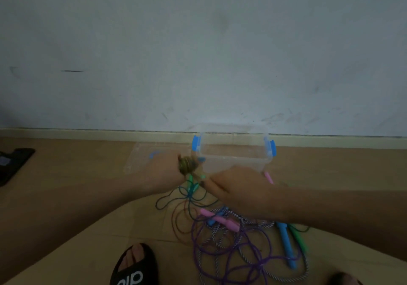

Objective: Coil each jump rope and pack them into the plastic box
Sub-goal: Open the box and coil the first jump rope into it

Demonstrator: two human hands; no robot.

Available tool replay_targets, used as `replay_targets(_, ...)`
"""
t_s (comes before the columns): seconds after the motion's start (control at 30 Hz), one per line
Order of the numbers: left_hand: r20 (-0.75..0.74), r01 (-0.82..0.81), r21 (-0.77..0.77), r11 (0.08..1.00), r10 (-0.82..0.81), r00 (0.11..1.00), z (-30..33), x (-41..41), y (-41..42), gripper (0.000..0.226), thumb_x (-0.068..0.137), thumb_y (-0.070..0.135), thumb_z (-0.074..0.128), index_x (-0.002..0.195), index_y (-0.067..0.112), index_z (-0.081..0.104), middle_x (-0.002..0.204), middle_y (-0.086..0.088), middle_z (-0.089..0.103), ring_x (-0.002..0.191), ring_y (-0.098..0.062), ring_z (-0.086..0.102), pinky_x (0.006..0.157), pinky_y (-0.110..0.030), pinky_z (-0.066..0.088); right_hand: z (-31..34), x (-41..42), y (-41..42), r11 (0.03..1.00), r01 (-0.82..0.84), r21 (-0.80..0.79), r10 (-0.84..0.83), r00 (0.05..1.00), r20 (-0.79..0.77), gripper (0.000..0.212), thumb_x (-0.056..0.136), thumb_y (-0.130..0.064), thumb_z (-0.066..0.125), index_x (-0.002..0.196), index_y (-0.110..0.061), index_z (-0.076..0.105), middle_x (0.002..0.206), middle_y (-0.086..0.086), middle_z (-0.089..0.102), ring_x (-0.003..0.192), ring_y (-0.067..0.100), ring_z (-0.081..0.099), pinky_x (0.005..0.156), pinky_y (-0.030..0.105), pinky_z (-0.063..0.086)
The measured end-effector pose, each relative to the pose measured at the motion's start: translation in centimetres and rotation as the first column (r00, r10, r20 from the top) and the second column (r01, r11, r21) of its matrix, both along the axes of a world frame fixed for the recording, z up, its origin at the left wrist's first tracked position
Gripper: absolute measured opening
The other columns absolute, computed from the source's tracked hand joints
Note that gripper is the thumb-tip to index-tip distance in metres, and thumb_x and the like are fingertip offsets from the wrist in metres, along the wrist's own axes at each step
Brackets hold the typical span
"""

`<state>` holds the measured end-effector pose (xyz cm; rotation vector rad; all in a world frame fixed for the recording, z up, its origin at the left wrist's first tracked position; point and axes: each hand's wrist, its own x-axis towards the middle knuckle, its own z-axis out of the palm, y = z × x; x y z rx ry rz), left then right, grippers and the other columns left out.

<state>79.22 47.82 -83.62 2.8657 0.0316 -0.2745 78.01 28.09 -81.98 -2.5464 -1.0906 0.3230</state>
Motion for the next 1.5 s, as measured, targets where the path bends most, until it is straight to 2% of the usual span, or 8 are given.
replay_targets(0.13, -0.093, 0.204, -0.039, 0.978, -0.207, 0.974, -1.7, -1.8, -1.3, 0.02, 0.081, 0.019, 0.062, 0.09, 0.028, 0.047, 0.085, 0.004, 0.06, 0.075, -0.012, 0.058, 0.066, -0.03, 0.051, 2.1, 2.8, 0.4, 0.993, 0.022, 0.114, -0.037, 0.99, 0.134, 0.051, 0.099, -0.045, 0.041, 0.055, -0.019, 0.035, 0.051, 0.0, 0.041, 0.048, 0.01, 0.039, 0.054, 0.035, 0.037)
replay_targets(0.5, 0.186, 0.386, -0.359, 0.85, -0.34, 0.922, 1.2, -3.5, -3.8, 0.041, 0.074, 0.061, 0.072, 0.096, 0.028, 0.06, 0.078, 0.008, 0.063, 0.069, -0.005, 0.059, 0.06, -0.024, 0.048, -2.2, 5.0, -2.3, 0.954, 0.239, 0.182, -0.171, 0.931, -0.324, 0.049, 0.099, -0.033, 0.051, 0.052, -0.02, 0.043, 0.046, -0.01, 0.041, 0.043, 0.002, 0.036, 0.052, 0.025, 0.032)
replay_targets(0.57, 0.198, 0.302, -0.481, 0.823, -0.234, 0.952, 1.0, -3.6, -4.2, 0.031, 0.076, 0.056, 0.073, 0.092, 0.031, 0.063, 0.074, 0.007, 0.064, 0.066, -0.003, 0.06, 0.058, -0.02, 0.047, -3.0, 4.3, -2.3, 0.921, 0.312, 0.233, -0.189, 0.882, -0.431, 0.045, 0.097, -0.017, 0.053, 0.052, -0.021, 0.048, 0.046, -0.01, 0.045, 0.041, 0.0, 0.038, 0.05, 0.022, 0.033)
replay_targets(0.73, 0.037, -0.027, -0.652, 0.758, 0.068, 0.997, 1.1, -2.1, -3.8, 0.045, 0.078, 0.065, 0.063, 0.088, 0.022, 0.068, 0.058, 0.002, 0.051, 0.046, -0.008, 0.046, 0.05, -0.029, 0.039, -2.8, 1.9, -1.2, 0.783, 0.551, 0.29, -0.329, 0.762, -0.558, 0.055, 0.102, -0.046, 0.035, 0.054, -0.02, 0.041, 0.041, -0.01, 0.038, 0.037, 0.004, 0.034, 0.04, 0.015, 0.027)
replay_targets(1.03, -0.38, -0.425, -0.749, 0.509, 0.196, 0.904, 0.1, -2.0, -3.2, 0.043, 0.085, 0.055, 0.066, 0.068, 0.02, 0.047, 0.051, 0.001, 0.03, 0.038, -0.011, 0.024, 0.038, -0.018, 0.019, -0.7, 1.6, -0.7, 0.935, 0.327, 0.137, -0.284, 0.923, -0.26, 0.039, 0.1, -0.036, 0.041, 0.074, -0.017, 0.063, 0.065, -0.001, 0.059, 0.061, 0.011, 0.052, 0.057, 0.024, 0.037)
replay_targets(1.3, -0.392, -0.34, -0.72, 0.605, 0.049, 0.919, 1.2, -2.6, -3.1, 0.065, 0.082, 0.08, 0.033, 0.081, 0.02, 0.06, 0.054, 0.003, 0.028, 0.042, -0.01, 0.021, 0.041, -0.018, 0.018, 1.6, 2.5, -0.7, 0.97, 0.202, 0.135, -0.194, 0.978, -0.076, 0.043, 0.095, -0.042, 0.047, 0.064, -0.017, 0.062, 0.053, 0.0, 0.056, 0.048, 0.011, 0.049, 0.052, 0.028, 0.04)
replay_targets(1.43, -0.428, -0.311, -0.763, 0.566, -0.084, 0.9, 1.7, -2.9, -3.1, 0.063, 0.082, 0.079, 0.03, 0.077, 0.021, 0.053, 0.054, 0.005, 0.027, 0.046, -0.01, 0.018, 0.042, -0.02, 0.015, 2.9, 3.7, -0.9, 0.922, 0.328, 0.206, -0.263, 0.921, -0.288, 0.045, 0.096, -0.036, 0.049, 0.057, -0.017, 0.06, 0.045, -0.005, 0.05, 0.039, 0.008, 0.043, 0.047, 0.022, 0.039)
replay_targets(1.5, -0.351, -0.201, -0.718, 0.666, -0.097, 0.931, 2.0, -2.8, -3.1, 0.053, 0.083, 0.072, 0.042, 0.08, 0.021, 0.055, 0.046, 0.01, 0.034, 0.04, -0.009, 0.024, 0.04, -0.02, 0.02, 3.2, 4.0, -0.8, 0.904, 0.372, 0.21, -0.255, 0.865, -0.432, 0.045, 0.097, -0.036, 0.049, 0.058, -0.015, 0.06, 0.043, -0.004, 0.045, 0.036, 0.011, 0.039, 0.042, 0.021, 0.035)
